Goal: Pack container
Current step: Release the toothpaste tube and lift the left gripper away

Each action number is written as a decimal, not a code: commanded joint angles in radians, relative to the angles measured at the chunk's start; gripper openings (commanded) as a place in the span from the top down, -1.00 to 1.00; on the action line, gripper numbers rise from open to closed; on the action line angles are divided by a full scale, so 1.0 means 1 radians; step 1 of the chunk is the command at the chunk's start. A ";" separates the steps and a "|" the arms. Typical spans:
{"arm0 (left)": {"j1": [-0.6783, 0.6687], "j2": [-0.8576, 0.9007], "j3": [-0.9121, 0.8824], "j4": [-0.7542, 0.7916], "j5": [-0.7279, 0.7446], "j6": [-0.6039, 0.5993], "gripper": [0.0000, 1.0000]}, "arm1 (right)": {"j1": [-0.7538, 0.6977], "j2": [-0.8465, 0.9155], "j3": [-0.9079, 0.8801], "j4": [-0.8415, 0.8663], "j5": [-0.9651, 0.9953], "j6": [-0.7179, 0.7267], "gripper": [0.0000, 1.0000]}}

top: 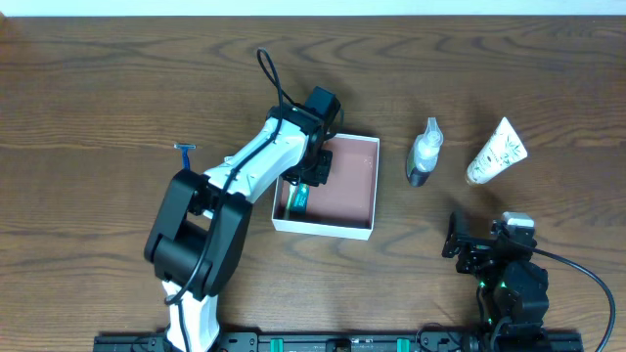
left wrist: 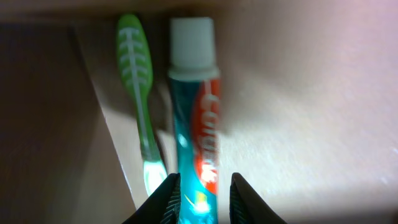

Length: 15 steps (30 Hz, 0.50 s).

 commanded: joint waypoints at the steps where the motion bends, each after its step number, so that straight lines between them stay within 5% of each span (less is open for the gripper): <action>1: -0.011 -0.123 0.049 -0.017 0.016 -0.013 0.46 | -0.010 -0.006 -0.003 0.000 0.000 0.007 -0.98; 7: -0.019 -0.326 0.052 -0.017 0.009 -0.003 0.42 | -0.010 -0.006 -0.003 0.000 0.000 0.007 -0.99; 15: 0.142 -0.463 0.052 -0.100 -0.297 0.023 -0.11 | -0.010 -0.006 -0.003 0.000 0.000 0.007 -0.99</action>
